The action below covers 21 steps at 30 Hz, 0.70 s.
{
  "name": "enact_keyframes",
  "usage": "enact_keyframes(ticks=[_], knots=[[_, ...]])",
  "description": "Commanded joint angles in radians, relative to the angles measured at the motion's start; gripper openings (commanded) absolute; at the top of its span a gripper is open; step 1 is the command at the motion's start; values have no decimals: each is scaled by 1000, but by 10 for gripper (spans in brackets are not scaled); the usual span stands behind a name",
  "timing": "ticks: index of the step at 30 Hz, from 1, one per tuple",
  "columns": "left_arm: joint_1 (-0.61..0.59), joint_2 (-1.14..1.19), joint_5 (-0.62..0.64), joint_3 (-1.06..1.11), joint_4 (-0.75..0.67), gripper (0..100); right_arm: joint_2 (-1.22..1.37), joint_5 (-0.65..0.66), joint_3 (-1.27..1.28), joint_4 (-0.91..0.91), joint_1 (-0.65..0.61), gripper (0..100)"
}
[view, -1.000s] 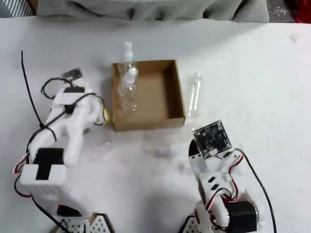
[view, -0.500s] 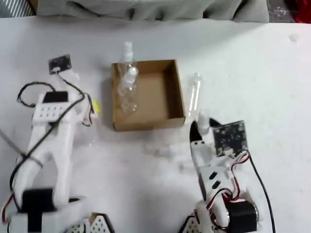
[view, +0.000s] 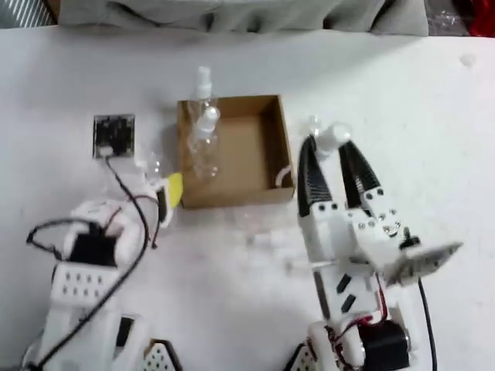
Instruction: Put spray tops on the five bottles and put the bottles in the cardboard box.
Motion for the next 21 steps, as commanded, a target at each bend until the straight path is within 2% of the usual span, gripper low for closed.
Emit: enact_keyframes(ticks=[1,11,16,21], knots=[[19,-193,-12,46,-52,20,96,-11,-173,-48,-108,15],[21,-575,-18,215,-54,20,553,-11,-671,-48,-257,15],[64,-773,-18,302,-54,20,771,-11,-888,-39,-314,15],[79,-788,-20,322,-54,20,935,-11,-1092,140,-398,15]])
